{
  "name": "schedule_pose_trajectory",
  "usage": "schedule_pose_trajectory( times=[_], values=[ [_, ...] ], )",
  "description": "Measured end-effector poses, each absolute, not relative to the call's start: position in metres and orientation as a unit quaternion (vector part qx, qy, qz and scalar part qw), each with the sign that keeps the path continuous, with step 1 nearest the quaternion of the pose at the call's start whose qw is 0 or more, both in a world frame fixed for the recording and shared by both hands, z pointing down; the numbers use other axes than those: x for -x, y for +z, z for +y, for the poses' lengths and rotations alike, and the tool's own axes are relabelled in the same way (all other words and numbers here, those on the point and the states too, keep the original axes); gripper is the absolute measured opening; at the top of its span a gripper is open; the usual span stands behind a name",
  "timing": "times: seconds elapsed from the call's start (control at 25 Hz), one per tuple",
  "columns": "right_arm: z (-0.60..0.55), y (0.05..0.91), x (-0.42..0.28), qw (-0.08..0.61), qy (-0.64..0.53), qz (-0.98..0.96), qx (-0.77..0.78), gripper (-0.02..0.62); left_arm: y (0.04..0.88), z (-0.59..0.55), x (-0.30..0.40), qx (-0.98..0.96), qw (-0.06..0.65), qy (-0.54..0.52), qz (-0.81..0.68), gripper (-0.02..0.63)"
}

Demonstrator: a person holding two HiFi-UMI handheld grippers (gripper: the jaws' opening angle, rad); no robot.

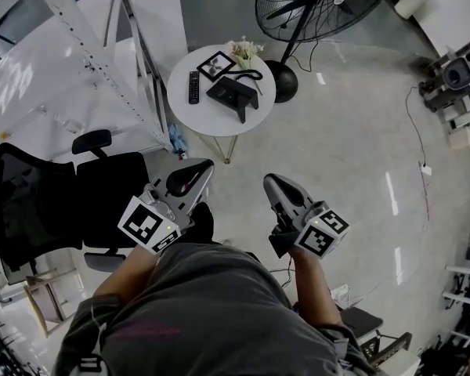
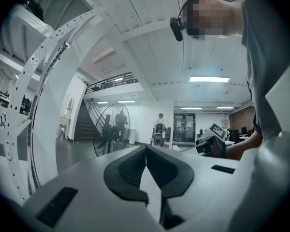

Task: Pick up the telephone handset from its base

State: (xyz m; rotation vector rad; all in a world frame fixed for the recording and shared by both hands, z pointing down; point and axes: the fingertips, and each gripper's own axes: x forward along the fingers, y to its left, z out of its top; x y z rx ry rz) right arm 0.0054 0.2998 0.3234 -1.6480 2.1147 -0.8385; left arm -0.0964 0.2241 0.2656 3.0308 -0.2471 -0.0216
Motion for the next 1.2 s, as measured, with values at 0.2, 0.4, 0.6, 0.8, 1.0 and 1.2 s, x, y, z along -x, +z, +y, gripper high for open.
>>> schedule_pose_trajectory(
  times=[0.2, 0.4, 0.6, 0.8, 1.0, 1.2],
  values=[
    [0.235, 0.327, -0.013, 0.163, -0.305, 0.738, 0.579, 0.02, 0.274, 0.161, 0.083, -0.995, 0.065, -0.002, -0.078, 0.018],
    [0.167, 0.33, -0.02, 0.153, -0.313, 0.733, 0.584, 0.02, 0.285, 0.095, 0.07, -0.995, 0.081, 0.006, -0.062, 0.018],
    [0.11, 0.335, -0.031, 0.139, -0.319, 0.723, 0.597, 0.02, 0.295, 0.036, 0.058, -0.994, 0.094, 0.01, -0.047, 0.018],
    [0.065, 0.335, -0.041, 0.123, -0.318, 0.716, 0.609, 0.02, 0.3, -0.011, 0.051, -0.994, 0.104, 0.016, -0.037, 0.018],
    [0.029, 0.346, -0.05, 0.111, -0.325, 0.709, 0.615, 0.021, 0.306, -0.05, 0.046, -0.993, 0.107, 0.02, -0.036, 0.018],
    [0.006, 0.355, -0.055, 0.104, -0.333, 0.709, 0.612, 0.02, 0.313, -0.071, 0.043, -0.992, 0.116, 0.025, -0.043, 0.018]
  ],
)
